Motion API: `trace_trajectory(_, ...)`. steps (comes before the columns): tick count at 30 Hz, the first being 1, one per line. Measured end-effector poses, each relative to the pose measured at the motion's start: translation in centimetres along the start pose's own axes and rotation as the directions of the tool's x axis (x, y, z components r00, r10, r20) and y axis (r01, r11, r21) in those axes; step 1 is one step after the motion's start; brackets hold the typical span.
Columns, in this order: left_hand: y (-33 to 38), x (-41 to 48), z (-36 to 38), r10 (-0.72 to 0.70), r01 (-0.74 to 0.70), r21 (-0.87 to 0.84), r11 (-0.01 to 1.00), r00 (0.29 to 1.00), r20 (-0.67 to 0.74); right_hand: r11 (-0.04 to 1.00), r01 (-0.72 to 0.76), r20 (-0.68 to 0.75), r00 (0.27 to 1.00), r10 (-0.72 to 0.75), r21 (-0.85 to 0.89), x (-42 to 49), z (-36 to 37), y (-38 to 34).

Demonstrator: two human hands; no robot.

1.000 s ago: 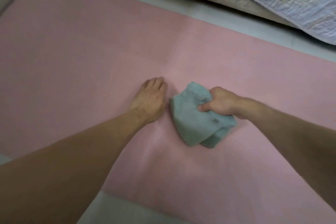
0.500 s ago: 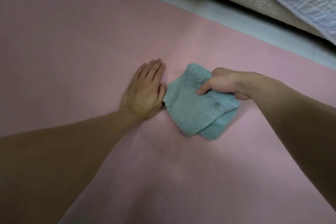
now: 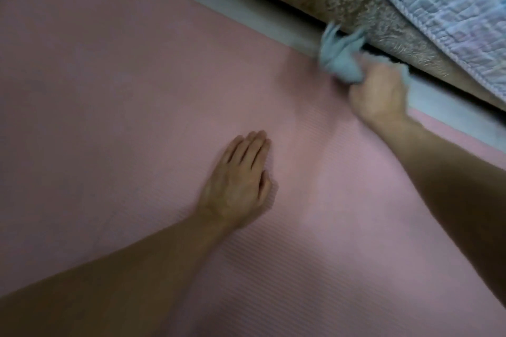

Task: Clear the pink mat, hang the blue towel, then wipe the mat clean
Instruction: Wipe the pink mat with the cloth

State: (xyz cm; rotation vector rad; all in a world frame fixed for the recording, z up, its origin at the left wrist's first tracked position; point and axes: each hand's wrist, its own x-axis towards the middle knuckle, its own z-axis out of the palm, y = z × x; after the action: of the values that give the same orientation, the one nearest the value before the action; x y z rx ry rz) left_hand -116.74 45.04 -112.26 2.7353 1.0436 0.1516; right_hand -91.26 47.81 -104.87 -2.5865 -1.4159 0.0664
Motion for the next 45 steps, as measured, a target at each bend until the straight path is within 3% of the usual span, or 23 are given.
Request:
trace_trajectory(2,0.0,-0.1,0.0,-0.003,0.003,0.006,1.000,1.000,-0.010,1.000,-0.017,0.240,0.971,0.018,-0.005,-1.3,2.9,0.1)
trace_trajectory(3,0.0,-0.1,0.0,-0.004,0.004,0.008,1.000,1.000,-0.008,0.999,-0.033,0.275,0.961,0.034,-0.009,-1.6,3.8,0.3)
trace_trajectory(13,0.1,-0.1,0.1,-0.013,0.014,0.006,1.000,0.999,-0.029,1.000,0.028,0.331,0.943,-0.028,0.006,-4.1,1.9,-0.1)
trace_trajectory(19,0.2,-0.3,0.1,-0.017,0.017,0.007,1.000,0.999,-0.049,0.975,0.213,0.247,0.944,-0.220,0.056,-13.6,3.5,-1.2)
trace_trajectory(28,-0.3,-0.3,0.3,0.042,-0.041,0.023,0.999,0.999,-0.032,0.954,0.275,0.193,0.936,-0.295,0.124,-26.9,4.5,-3.8)
trace_trajectory(38,0.1,-1.4,0.0,0.045,-0.045,-0.050,0.998,0.999,0.002,0.923,0.379,0.246,0.902,-0.354,-0.061,-26.6,3.9,-3.9)
trace_trajectory(45,0.5,-9.3,-0.6,0.054,-0.059,-0.072,0.996,0.996,-0.067,0.942,0.336,0.343,0.886,-0.311,-0.015,-26.8,2.9,-4.3)
